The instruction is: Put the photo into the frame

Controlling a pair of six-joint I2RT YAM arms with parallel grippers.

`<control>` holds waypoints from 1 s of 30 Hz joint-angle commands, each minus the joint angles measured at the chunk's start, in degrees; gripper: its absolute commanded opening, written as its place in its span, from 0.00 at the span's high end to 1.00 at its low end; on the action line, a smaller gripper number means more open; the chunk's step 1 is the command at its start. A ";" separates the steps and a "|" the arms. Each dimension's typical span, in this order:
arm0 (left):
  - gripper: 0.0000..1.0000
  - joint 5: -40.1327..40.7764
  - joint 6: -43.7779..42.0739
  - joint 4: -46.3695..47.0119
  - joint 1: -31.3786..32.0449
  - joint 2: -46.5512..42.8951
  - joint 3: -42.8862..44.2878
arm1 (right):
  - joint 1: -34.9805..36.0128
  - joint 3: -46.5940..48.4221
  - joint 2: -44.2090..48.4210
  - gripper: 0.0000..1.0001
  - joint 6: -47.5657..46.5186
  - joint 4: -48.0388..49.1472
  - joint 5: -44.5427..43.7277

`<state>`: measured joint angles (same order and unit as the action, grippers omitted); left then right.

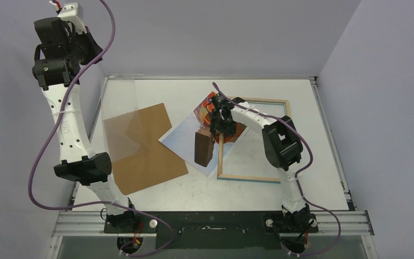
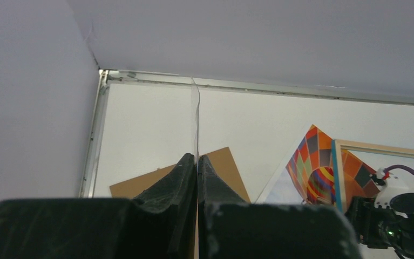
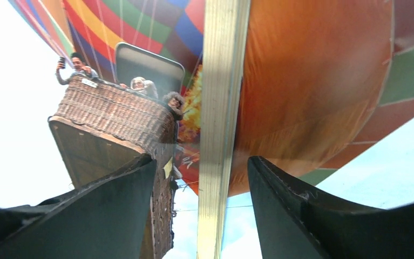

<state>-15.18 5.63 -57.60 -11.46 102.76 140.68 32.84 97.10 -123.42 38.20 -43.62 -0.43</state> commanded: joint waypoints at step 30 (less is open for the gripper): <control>1.00 -36.01 26.26 28.46 6.19 -4.31 6.27 | -7.66 -7.66 21.56 0.05 15.03 72.62 27.62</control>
<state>-44.27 23.64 -41.63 -5.10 102.28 144.40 25.17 86.72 -101.14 49.01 12.56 24.16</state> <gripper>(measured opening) 0.009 0.947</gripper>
